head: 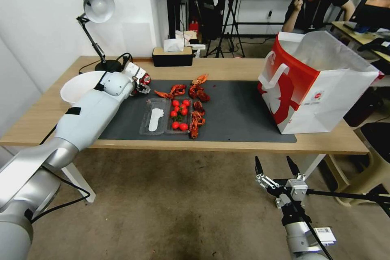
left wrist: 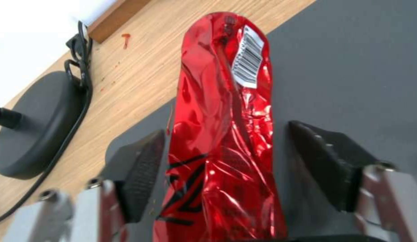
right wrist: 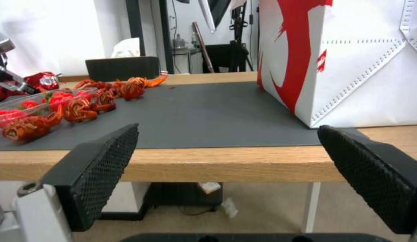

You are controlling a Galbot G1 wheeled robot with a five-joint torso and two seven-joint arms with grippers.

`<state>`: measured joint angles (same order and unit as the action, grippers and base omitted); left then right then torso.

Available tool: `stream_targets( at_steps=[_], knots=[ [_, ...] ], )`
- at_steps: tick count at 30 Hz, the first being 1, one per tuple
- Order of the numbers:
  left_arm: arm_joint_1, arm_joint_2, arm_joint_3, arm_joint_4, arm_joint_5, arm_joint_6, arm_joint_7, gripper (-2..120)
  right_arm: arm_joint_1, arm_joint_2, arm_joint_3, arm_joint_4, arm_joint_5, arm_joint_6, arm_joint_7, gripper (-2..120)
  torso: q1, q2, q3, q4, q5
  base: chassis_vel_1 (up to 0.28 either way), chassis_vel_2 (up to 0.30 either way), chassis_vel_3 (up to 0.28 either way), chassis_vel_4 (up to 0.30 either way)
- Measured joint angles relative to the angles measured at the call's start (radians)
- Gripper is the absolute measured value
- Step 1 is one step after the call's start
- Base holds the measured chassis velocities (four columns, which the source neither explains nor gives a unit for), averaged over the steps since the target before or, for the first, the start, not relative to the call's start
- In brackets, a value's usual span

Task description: Pick up the trash from the table and place it into the takeout bag.

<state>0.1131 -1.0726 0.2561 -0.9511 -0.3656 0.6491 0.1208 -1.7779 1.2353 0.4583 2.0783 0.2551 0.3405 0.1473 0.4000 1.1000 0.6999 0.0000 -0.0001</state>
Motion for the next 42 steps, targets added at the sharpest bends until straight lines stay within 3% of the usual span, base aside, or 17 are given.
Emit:
stream_targets(
  at_steps=[3, 8, 15, 19, 23, 26, 27, 30, 31, 35, 39, 41, 42],
  knots=[
    [-0.002, -0.001, 0.002, 0.010, 0.004, -0.002, 0.004, 67, 0.001, 0.000, 0.000, -0.001, 0.000, 0.000, 0.000, 100, 0.000, 0.000, 0.000, 0.0000, 0.0002, 0.000, 0.000, 0.000, 0.000],
    [-0.005, -0.004, 0.008, 0.022, 0.011, -0.003, 0.017, 46, 0.003, 0.001, -0.002, -0.005, 0.000, 0.000, 0.000, 100, 0.000, 0.000, 0.000, 0.0000, 0.0002, 0.000, 0.000, 0.000, 0.000],
    [-0.005, -0.009, 0.007, 0.034, 0.018, -0.004, 0.021, 32, 0.000, 0.002, -0.003, -0.006, 0.000, 0.004, 0.000, 100, 0.000, 0.000, 0.000, -0.0001, 0.0006, 0.000, 0.000, 0.000, 0.000],
    [-0.003, -0.005, 0.001, 0.019, 0.006, -0.004, 0.013, 27, -0.001, 0.002, -0.004, -0.006, 0.000, 0.004, 0.000, 100, 0.000, 0.000, 0.000, 0.0001, -0.0004, 0.000, 0.000, 0.000, 0.000],
    [-0.003, 0.007, -0.021, -0.058, -0.037, -0.002, -0.010, 19, 0.002, 0.002, -0.006, -0.006, -0.001, 0.004, -0.001, 100, 0.000, 0.000, 0.000, 0.0003, -0.0008, 0.000, 0.000, 0.000, 0.000],
    [-0.017, 0.024, -0.036, -0.177, -0.156, -0.002, -0.038, 19, 0.004, 0.002, -0.007, -0.006, -0.003, 0.003, -0.001, 100, 0.000, 0.000, 0.000, 0.0000, -0.0004, 0.000, 0.000, 0.000, 0.000],
    [-0.017, 0.024, -0.036, -0.177, -0.156, -0.002, -0.038, 19, 0.004, 0.002, -0.007, -0.006, -0.003, 0.003, -0.001, 100, 0.000, 0.000, 0.000, 0.0000, -0.0004, 0.000, 0.000, 0.000, 0.000],
    [-0.053, 0.029, -0.039, -0.317, -0.328, -0.018, -0.057, 19, 0.005, 0.004, -0.010, -0.004, -0.006, 0.000, -0.001, 100, 0.000, 0.000, 0.000, 0.0001, 0.0000, 0.000, 0.000, 0.000, 0.000],
    [-0.053, 0.029, -0.039, -0.317, -0.328, -0.018, -0.057, 19, 0.005, 0.004, -0.010, -0.004, -0.006, 0.000, -0.001, 100, 0.000, 0.000, 0.000, 0.0001, 0.0000, 0.000, 0.000, 0.000, 0.000],
    [-0.115, -0.004, -0.018, -0.453, -0.567, -0.066, -0.061, 19, 0.005, 0.005, -0.011, -0.001, -0.009, -0.003, -0.001, 100, 0.000, 0.000, 0.000, -0.0002, 0.0002, 0.000, 0.000, 0.000, 0.000],
    [-0.152, -0.042, 0.004, -0.488, -0.645, -0.071, -0.065, 19, 0.005, 0.007, -0.011, 0.000, -0.010, -0.004, -0.001, 100, 0.000, 0.000, 0.000, -0.0001, 0.0006, 0.000, 0.000, 0.000, 0.000],
    [-0.207, -0.108, 0.040, -0.496, -0.712, -0.071, -0.090, 19, 0.002, 0.011, -0.008, 0.002, -0.011, -0.004, -0.001, 100, 0.000, 0.000, 0.000, 0.0001, 0.0007, 0.000, 0.000, 0.000, 0.000],
    [-0.207, -0.108, 0.040, -0.496, -0.712, -0.071, -0.090, 19, 0.002, 0.011, -0.008, 0.002, -0.011, -0.004, -0.001, 100, 0.000, 0.000, 0.000, 0.0001, 0.0007, 0.000, 0.000, 0.000, 0.000]
  ],
)
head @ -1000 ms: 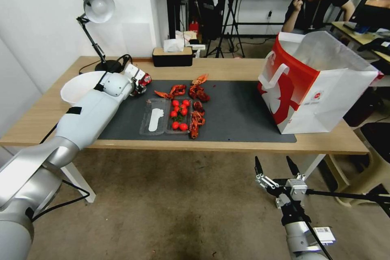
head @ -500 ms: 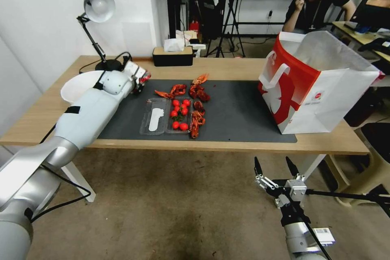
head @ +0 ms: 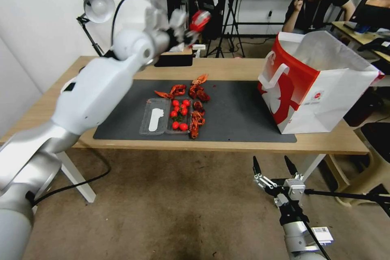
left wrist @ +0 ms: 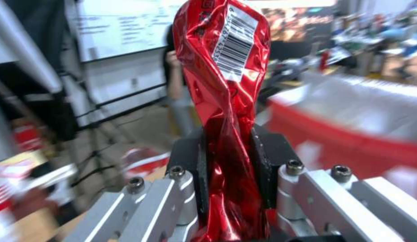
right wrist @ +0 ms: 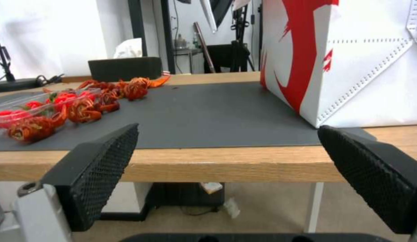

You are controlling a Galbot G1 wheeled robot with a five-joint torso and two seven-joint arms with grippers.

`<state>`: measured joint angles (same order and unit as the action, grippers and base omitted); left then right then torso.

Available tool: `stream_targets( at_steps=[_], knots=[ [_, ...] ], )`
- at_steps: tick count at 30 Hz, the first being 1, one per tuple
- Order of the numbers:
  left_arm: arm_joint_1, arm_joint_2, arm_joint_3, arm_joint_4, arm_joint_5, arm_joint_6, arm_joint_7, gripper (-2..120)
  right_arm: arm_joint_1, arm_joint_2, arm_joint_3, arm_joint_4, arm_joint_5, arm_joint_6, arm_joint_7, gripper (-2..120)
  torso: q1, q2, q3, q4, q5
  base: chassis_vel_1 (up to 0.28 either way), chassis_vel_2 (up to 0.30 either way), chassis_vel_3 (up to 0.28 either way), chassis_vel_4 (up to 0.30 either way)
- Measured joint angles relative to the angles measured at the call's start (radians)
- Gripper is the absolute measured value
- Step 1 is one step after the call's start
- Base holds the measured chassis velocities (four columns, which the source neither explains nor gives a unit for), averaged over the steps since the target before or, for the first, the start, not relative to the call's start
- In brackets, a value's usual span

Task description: Pick up the trash from the table and place it into the takeout bag.

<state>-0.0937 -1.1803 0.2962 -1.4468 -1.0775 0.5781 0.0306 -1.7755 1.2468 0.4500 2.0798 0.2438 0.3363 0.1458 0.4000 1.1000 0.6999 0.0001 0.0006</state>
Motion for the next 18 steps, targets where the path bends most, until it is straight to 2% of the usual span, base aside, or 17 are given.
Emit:
stream_targets(
  at_steps=[3, 4, 7, 8, 10, 12, 14, 18],
  knots=[
    [-0.057, -0.103, 0.044, 0.039, -0.053, -0.015, -0.015, 19, -0.006, 0.003, 0.005, 0.000, 0.000, 0.002, 0.000, 100, 0.000, 0.000, 0.000, -0.0001, 0.0000, 0.000, 0.000, 0.000, 0.000],
    [-0.057, -0.103, 0.044, 0.039, -0.053, -0.015, -0.015, 19, -0.006, 0.003, 0.005, 0.000, 0.000, 0.002, 0.000, 100, 0.000, 0.000, 0.000, -0.0001, 0.0000, 0.000, 0.000, 0.000, 0.000],
    [-0.094, -0.218, 0.093, 0.101, -0.063, -0.052, 0.008, 19, -0.006, 0.005, 0.008, 0.000, 0.000, 0.005, 0.000, 100, 0.000, 0.000, 0.000, -0.0005, -0.0001, 0.000, 0.000, 0.000, 0.000],
    [-0.094, -0.218, 0.093, 0.101, -0.063, -0.052, 0.008, 19, -0.006, 0.005, 0.008, 0.000, 0.000, 0.005, 0.000, 100, 0.000, 0.000, 0.000, -0.0005, -0.0001, 0.000, 0.000, 0.000, 0.000],
    [-0.109, -0.281, 0.128, 0.133, -0.061, -0.061, 0.014, 19, -0.007, 0.007, 0.009, 0.000, 0.000, 0.006, 0.000, 100, 0.000, 0.000, 0.000, -0.0003, -0.0002, 0.000, 0.000, 0.000, 0.000],
    [-0.113, -0.304, 0.144, 0.146, -0.059, -0.062, 0.015, 19, -0.007, 0.008, 0.009, 0.000, 0.000, 0.007, 0.000, 100, 0.000, 0.000, 0.000, -0.0003, -0.0001, 0.000, 0.000, 0.000, 0.000],
    [-0.122, -0.359, 0.174, 0.185, -0.052, -0.069, 0.018, 19, -0.010, 0.010, 0.009, -0.002, 0.000, 0.016, -0.001, 100, 0.000, 0.000, 0.000, -0.0002, -0.0003, 0.000, 0.000, 0.000, 0.000],
    [-0.127, -0.409, 0.194, 0.237, -0.042, -0.090, 0.023, 19, -0.014, 0.012, 0.010, -0.004, 0.000, 0.022, -0.002, 100, 0.000, 0.000, 0.000, -0.0002, -0.0004, 0.000, 0.000, 0.000, 0.000]
  ],
)
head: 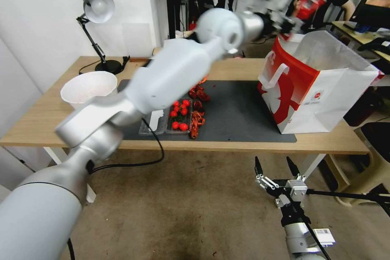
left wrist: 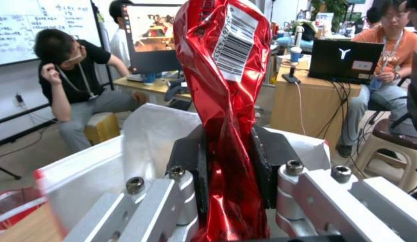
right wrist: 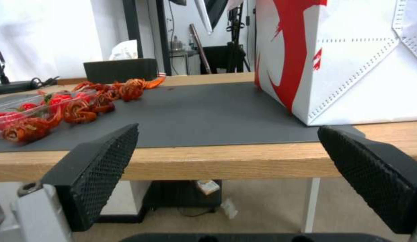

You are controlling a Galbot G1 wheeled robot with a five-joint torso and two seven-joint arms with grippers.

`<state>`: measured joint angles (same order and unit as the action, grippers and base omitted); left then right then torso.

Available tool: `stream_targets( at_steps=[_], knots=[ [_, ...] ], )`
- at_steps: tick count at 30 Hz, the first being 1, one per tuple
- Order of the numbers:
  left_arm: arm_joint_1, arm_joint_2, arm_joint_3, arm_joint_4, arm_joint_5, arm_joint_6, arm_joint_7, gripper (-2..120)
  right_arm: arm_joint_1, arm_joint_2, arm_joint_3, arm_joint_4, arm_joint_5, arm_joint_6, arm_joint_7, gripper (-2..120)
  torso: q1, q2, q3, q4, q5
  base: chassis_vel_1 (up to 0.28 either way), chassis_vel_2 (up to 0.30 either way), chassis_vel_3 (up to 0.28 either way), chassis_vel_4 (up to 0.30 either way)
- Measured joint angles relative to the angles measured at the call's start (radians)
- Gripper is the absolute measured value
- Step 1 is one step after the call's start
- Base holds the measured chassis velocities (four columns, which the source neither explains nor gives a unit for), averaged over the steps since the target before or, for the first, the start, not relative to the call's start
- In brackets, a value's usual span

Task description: Pick up the trash from the table and place it into the takeout bag.

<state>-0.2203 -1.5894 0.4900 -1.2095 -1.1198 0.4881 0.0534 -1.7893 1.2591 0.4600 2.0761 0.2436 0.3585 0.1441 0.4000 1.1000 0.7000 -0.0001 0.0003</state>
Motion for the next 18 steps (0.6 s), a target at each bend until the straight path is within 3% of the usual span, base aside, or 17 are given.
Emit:
stream_targets(
  at_steps=[2, 13, 18],
  knots=[
    [-0.007, -0.024, 0.022, 0.036, 0.006, -0.024, 0.010, 19, -0.001, 0.000, 0.002, -0.001, 0.000, 0.004, -0.001, 100, 0.000, 0.000, 0.000, -0.0001, 0.0001, 0.000, 0.000, 0.000, 0.000],
    [0.006, -0.022, 0.079, 0.059, 0.021, -0.056, 0.068, 19, 0.008, 0.005, -0.003, -0.013, 0.000, 0.010, -0.002, 100, 0.000, 0.000, 0.000, 0.0003, -0.0002, 0.000, 0.000, 0.000, 0.000],
    [0.011, -0.021, 0.078, 0.045, 0.026, -0.064, 0.075, 39, 0.009, 0.003, -0.003, -0.013, 0.000, 0.009, -0.002, 100, 0.000, 0.000, 0.000, 0.0000, -0.0002, 0.000, 0.000, 0.000, 0.000]
  ],
)
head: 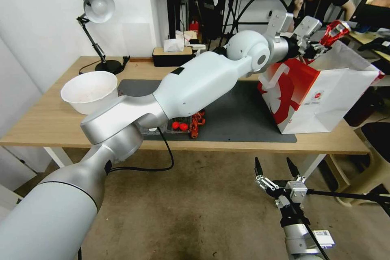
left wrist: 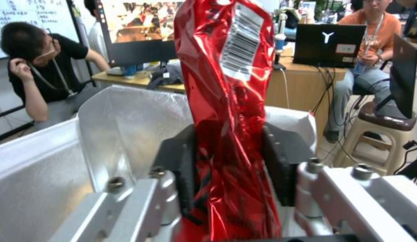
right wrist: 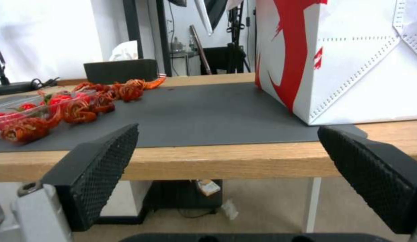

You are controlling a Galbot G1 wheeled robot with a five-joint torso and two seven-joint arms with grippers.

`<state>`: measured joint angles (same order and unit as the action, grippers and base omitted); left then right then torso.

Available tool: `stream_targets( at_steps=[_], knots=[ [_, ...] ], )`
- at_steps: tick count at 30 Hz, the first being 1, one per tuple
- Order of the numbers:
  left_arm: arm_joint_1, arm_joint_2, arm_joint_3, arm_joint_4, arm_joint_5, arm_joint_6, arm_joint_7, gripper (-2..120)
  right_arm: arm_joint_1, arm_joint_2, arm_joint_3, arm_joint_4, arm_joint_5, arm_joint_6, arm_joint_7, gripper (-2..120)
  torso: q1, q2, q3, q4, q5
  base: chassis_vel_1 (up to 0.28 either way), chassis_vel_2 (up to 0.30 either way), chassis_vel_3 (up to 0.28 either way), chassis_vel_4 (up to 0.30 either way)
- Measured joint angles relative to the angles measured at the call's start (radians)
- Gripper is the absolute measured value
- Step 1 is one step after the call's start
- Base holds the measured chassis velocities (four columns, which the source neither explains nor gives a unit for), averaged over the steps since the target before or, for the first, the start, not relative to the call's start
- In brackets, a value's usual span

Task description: Pick up the trash from the table and place it into the takeout bag.

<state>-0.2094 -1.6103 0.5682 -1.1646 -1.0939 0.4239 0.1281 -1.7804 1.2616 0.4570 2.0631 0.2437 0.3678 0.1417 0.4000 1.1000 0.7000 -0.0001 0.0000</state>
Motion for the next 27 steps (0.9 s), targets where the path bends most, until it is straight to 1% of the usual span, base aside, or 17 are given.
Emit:
stream_targets(
  at_steps=[1, 3, 4, 5, 7, 9, 11, 13, 15, 16, 17, 20, 21, 23, 25, 26, 27],
  knots=[
    [0.000, 0.000, 0.000, 0.000, 0.000, 0.000, 0.000, 39, 0.000, 0.000, 0.000, 0.000, 0.000, 0.000, 0.000, 100, 0.000, 0.000, 0.000, 0.0000, 0.0000, 0.000, 0.000, 0.000, 0.000],
    [-0.002, 0.000, -0.002, -0.003, 0.001, -0.001, -0.001, 46, 0.000, 0.001, 0.000, 0.000, 0.000, 0.000, 0.000, 100, 0.000, 0.000, 0.000, 0.0000, 0.0000, 0.000, 0.000, 0.000, 0.000],
    [-0.004, 0.001, -0.006, -0.005, 0.003, -0.001, -0.002, 53, 0.000, 0.002, 0.000, 0.000, 0.000, 0.000, 0.000, 100, 0.000, 0.000, 0.000, 0.0000, 0.0000, 0.000, 0.000, 0.000, 0.000],
    [-0.004, 0.001, -0.006, -0.005, 0.003, -0.001, -0.002, 53, 0.000, 0.002, 0.000, 0.000, 0.000, 0.000, 0.000, 100, 0.000, 0.000, 0.000, 0.0000, 0.0000, 0.000, 0.000, 0.000, 0.000],
    [-0.004, 0.002, -0.009, -0.005, 0.015, -0.001, -0.006, 63, 0.000, 0.003, -0.002, 0.000, -0.002, -0.001, 0.000, 100, 0.000, 0.000, 0.000, 0.0001, 0.0000, 0.000, 0.000, 0.000, 0.000],
    [-0.004, 0.003, -0.011, -0.004, 0.020, -0.003, -0.007, 66, -0.001, 0.003, -0.002, 0.000, -0.004, -0.001, 0.000, 100, 0.000, 0.000, 0.000, 0.0001, 0.0000, 0.000, 0.000, 0.000, 0.000],
    [0.003, 0.003, -0.020, -0.003, 0.025, -0.005, -0.019, 78, -0.001, 0.003, -0.003, 0.000, -0.007, -0.001, 0.000, 100, 0.000, 0.000, 0.000, 0.0000, -0.0001, 0.000, 0.000, 0.000, 0.000],
    [0.009, 0.004, -0.026, -0.005, 0.026, -0.005, -0.028, 81, -0.002, 0.003, -0.003, 0.000, -0.007, -0.001, 0.000, 100, 0.000, 0.000, 0.000, 0.0000, 0.0000, 0.000, 0.000, 0.000, 0.000],
    [0.022, 0.014, -0.040, -0.024, 0.027, -0.004, -0.045, 91, -0.002, 0.001, -0.002, 0.001, -0.008, -0.001, 0.000, 100, 0.000, 0.000, 0.000, -0.0002, 0.0000, 0.000, 0.000, 0.000, 0.000],
    [0.038, 0.029, -0.056, -0.050, 0.029, -0.003, -0.060, 95, -0.002, -0.001, -0.002, 0.003, -0.008, -0.001, 0.000, 100, 0.000, 0.000, 0.000, -0.0002, -0.0001, 0.000, 0.000, 0.000, 0.000],
    [0.038, 0.029, -0.056, -0.050, 0.029, -0.003, -0.060, 95, -0.002, -0.001, -0.002, 0.003, -0.008, -0.001, 0.000, 100, 0.000, 0.000, 0.000, -0.0002, -0.0001, 0.000, 0.000, 0.000, 0.000],
    [0.100, 0.091, -0.110, -0.148, 0.062, 0.039, -0.104, 99, -0.005, -0.005, -0.002, 0.008, -0.006, -0.001, 0.001, 100, 0.000, 0.000, 0.000, 0.0000, -0.0002, 0.000, 0.000, 0.000, 0.000],
    [0.100, 0.091, -0.110, -0.148, 0.062, 0.039, -0.104, 99, -0.005, -0.005, -0.002, 0.008, -0.006, -0.001, 0.001, 100, 0.000, 0.000, 0.000, 0.0000, -0.0002, 0.000, 0.000, 0.000, 0.000],
    [0.157, 0.150, -0.141, -0.223, 0.106, 0.049, -0.124, 100, -0.009, -0.008, -0.002, 0.009, -0.005, 0.000, 0.001, 100, 0.000, 0.000, 0.000, 0.0001, -0.0003, 0.000, 0.000, 0.000, 0.000],
    [0.232, 0.238, -0.182, -0.311, 0.151, 0.051, -0.130, 100, -0.015, -0.011, 0.000, 0.007, -0.005, 0.005, 0.001, 100, 0.000, 0.000, 0.000, 0.0003, -0.0004, 0.000, 0.000, 0.000, 0.000],
    [0.232, 0.238, -0.182, -0.311, 0.151, 0.051, -0.130, 100, -0.015, -0.011, 0.000, 0.007, -0.005, 0.005, 0.001, 100, 0.000, 0.000, 0.000, 0.0003, -0.0004, 0.000, 0.000, 0.000, 0.000],
    [0.260, 0.266, -0.199, -0.338, 0.154, 0.051, -0.131, 100, -0.017, -0.013, 0.000, 0.006, -0.005, 0.006, 0.000, 100, 0.000, 0.000, 0.000, 0.0002, -0.0005, 0.000, 0.000, 0.000, 0.000]
  ],
)
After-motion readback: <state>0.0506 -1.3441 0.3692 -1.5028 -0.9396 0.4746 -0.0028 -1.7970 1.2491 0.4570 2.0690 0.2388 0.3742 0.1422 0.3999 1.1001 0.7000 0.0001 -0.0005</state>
